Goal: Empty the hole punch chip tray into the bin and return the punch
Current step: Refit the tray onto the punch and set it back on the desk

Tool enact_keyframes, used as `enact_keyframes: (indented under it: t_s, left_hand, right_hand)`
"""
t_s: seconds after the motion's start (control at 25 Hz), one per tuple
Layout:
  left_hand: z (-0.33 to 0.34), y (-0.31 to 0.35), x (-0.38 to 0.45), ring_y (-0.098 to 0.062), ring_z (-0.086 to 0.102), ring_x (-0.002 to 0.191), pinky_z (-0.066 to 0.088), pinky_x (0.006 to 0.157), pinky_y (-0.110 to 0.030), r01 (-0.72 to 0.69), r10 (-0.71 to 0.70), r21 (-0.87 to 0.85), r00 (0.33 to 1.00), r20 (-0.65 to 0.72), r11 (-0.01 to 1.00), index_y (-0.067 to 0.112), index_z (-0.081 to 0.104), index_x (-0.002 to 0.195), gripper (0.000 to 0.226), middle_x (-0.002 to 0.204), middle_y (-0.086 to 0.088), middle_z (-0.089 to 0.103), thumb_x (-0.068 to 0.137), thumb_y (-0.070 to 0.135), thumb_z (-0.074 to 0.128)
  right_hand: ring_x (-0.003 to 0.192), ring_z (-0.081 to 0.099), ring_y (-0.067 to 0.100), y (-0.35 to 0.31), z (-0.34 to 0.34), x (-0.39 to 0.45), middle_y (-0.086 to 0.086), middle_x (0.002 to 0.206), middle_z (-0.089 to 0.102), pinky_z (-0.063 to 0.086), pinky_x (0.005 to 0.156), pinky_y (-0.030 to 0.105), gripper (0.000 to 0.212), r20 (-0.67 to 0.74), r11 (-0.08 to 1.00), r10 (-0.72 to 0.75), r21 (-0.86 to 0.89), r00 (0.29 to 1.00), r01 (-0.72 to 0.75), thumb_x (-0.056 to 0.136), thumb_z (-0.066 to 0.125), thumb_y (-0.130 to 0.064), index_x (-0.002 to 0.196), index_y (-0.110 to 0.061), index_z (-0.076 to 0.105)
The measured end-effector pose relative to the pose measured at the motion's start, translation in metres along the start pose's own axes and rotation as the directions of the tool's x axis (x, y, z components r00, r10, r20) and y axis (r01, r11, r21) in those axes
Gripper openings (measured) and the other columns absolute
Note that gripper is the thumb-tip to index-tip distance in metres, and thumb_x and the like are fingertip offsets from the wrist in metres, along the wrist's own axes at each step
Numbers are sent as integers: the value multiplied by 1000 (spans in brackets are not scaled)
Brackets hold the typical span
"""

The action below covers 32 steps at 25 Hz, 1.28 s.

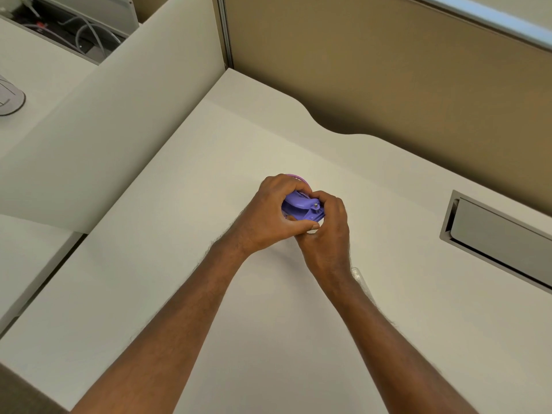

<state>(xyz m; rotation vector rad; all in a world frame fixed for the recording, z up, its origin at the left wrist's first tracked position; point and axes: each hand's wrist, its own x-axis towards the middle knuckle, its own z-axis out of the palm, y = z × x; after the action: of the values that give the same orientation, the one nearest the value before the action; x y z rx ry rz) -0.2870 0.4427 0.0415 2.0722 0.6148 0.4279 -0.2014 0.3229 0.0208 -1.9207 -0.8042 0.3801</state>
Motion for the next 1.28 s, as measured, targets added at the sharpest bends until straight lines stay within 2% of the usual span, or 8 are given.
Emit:
enact_keyframes:
  t_s: [0.24, 0.44, 0.6, 0.68, 0.8, 0.92, 1.08, 1.28]
  left_hand:
    - [-4, 9, 2, -19, 58, 114, 52, 95, -26, 9, -9, -54, 1000, -12, 999, 13, 64, 122, 63, 125, -1, 66, 69, 35, 90]
    - [-9, 25, 4, -14, 65, 106, 57, 88, -17, 124, -158, -295, 983, -92, 947, 17, 61, 124, 48, 118, 4, 65, 82, 26, 82]
    - [-13, 36, 4, -33, 67, 114, 64, 85, -39, 259, -412, -649, 906, -92, 715, 17, 62, 125, 38, 120, -6, 69, 92, 35, 67]
    - [-12, 41, 2, -35, 69, 112, 64, 83, -49, 308, -518, -773, 855, -31, 555, 18, 63, 128, 48, 122, -9, 70, 90, 47, 63]
    - [-7, 45, -2, -32, 72, 108, 63, 77, -50, 334, -583, -879, 808, 82, 340, 20, 63, 132, 64, 124, -11, 71, 83, 61, 63]
    - [-1, 47, -7, -31, 73, 103, 63, 74, -51, 360, -606, -898, 783, 142, 255, 24, 68, 125, 52, 117, -8, 76, 90, 62, 56]
    - [8, 48, -15, -28, 74, 99, 62, 69, -49, 398, -621, -895, 758, 198, 201, 25, 67, 124, 52, 115, -6, 75, 94, 64, 50]
    - [16, 52, -22, -30, 72, 101, 62, 65, -47, 428, -632, -882, 743, 219, 197, 23, 61, 135, 59, 120, -8, 72, 94, 64, 49]
  right_hand:
    - [115, 57, 6, -10, -8, 2, -10, 125, 58, 45, 91, 8, 66, -28, 998, -38, 55, 999, 39, 77, 87, -19, 134, -22, 53]
    - [119, 61, 13, -37, -15, 10, -3, 135, 58, 53, 100, 24, 74, -63, 991, -65, 111, 996, 71, 80, 87, -22, 140, -17, 44]
    - [116, 60, 6, -52, -25, 12, 0, 137, 57, 50, 96, 13, 68, -58, 990, -103, 94, 993, 108, 84, 84, -22, 141, -13, 46]
    - [114, 62, 11, -48, -33, 4, -1, 132, 59, 51, 96, 16, 57, -76, 990, -119, 68, 990, 124, 87, 81, -19, 136, -14, 52]
    - [105, 63, 12, -22, -47, -21, -6, 116, 61, 54, 90, 26, 30, -141, 992, -118, 19, 983, 122, 90, 72, -11, 118, -18, 62]
    - [111, 59, 12, 24, -61, -59, -6, 119, 58, 54, 89, 34, 28, -97, 983, 37, -174, 995, -54, 91, 69, -14, 118, -23, 63]
    - [134, 40, 28, 75, -71, -106, 3, 147, 46, 41, 105, 41, 51, 42, 800, 280, -563, 959, -209, 93, 69, -36, 141, -26, 54]
    - [123, 47, 31, 86, -77, -113, 10, 141, 50, 47, 99, 41, 57, 110, 757, 254, -641, 961, -127, 97, 65, -30, 150, -21, 49]
